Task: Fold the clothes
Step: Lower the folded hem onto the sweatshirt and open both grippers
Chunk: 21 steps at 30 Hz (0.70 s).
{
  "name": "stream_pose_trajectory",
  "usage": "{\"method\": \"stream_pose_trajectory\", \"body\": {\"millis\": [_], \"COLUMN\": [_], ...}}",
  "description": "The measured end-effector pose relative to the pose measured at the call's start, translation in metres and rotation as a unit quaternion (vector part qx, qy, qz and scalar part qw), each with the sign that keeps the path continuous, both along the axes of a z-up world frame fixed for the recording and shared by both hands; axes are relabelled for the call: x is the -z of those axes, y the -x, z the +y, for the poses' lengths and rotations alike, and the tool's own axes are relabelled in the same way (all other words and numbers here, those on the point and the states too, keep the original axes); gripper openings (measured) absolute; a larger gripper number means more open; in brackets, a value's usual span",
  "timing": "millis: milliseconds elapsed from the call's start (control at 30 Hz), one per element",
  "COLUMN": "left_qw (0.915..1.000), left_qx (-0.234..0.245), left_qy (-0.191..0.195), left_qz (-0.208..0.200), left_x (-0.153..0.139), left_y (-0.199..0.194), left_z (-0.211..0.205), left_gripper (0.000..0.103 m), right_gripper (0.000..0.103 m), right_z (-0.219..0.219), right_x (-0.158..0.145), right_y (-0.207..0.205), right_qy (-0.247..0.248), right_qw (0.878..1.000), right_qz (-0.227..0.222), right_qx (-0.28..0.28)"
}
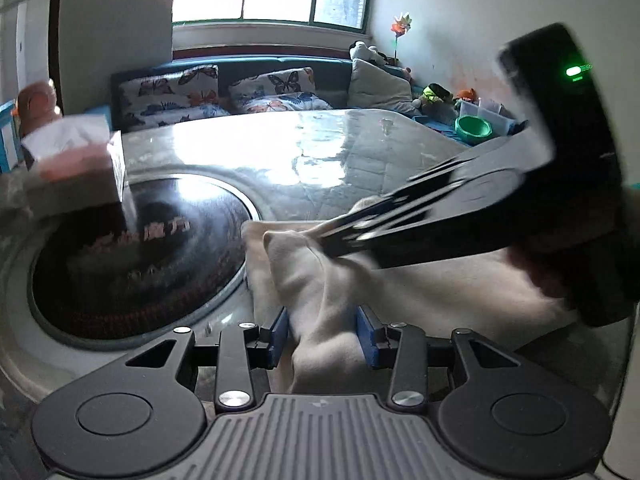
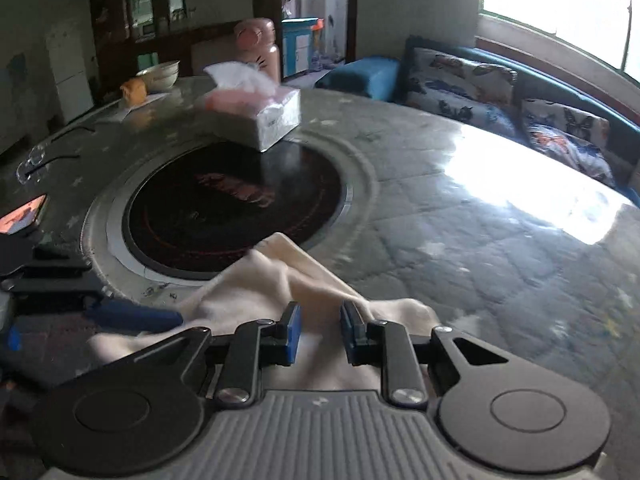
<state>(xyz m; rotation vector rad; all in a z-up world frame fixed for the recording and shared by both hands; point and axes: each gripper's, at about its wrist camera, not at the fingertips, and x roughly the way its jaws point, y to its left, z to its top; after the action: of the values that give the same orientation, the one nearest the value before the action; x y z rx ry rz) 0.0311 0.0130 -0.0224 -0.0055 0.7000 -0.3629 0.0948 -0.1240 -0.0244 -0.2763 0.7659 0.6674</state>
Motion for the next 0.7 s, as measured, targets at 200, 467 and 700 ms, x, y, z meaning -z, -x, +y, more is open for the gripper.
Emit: {"method": "stream_pose_trajectory", "body": {"millis": [200, 467, 700], "left_qw": [0.9998, 0.9993, 0.9987], "left_qx": [-0.013, -0.030, -0.006], "left_qy": [0.012, 0.024, 0.037], "left_qz": [0.002, -0.003, -0.035], "left_x": [-0.007, -0.019, -0.042], "left_y": [0.010, 0.025, 0.018], "left_z": [0.015, 0.033, 0.019], "left_gripper": [0.042, 0.041, 0.043], "right_gripper": [0.021, 0.021, 0.022], "right_z": [0.033, 0.003, -0.086], "right_x": [0.003, -0.023, -0.021], "right_y": [0.003, 0.015, 0.019], "right_qy": [-0.001, -0.055, -0.040], "right_qw": [0.999, 0.998, 0.995], "right_qz": [-0.009, -0.013, -0.013], "right_qx": [-0.049, -0.014, 0.089]}}
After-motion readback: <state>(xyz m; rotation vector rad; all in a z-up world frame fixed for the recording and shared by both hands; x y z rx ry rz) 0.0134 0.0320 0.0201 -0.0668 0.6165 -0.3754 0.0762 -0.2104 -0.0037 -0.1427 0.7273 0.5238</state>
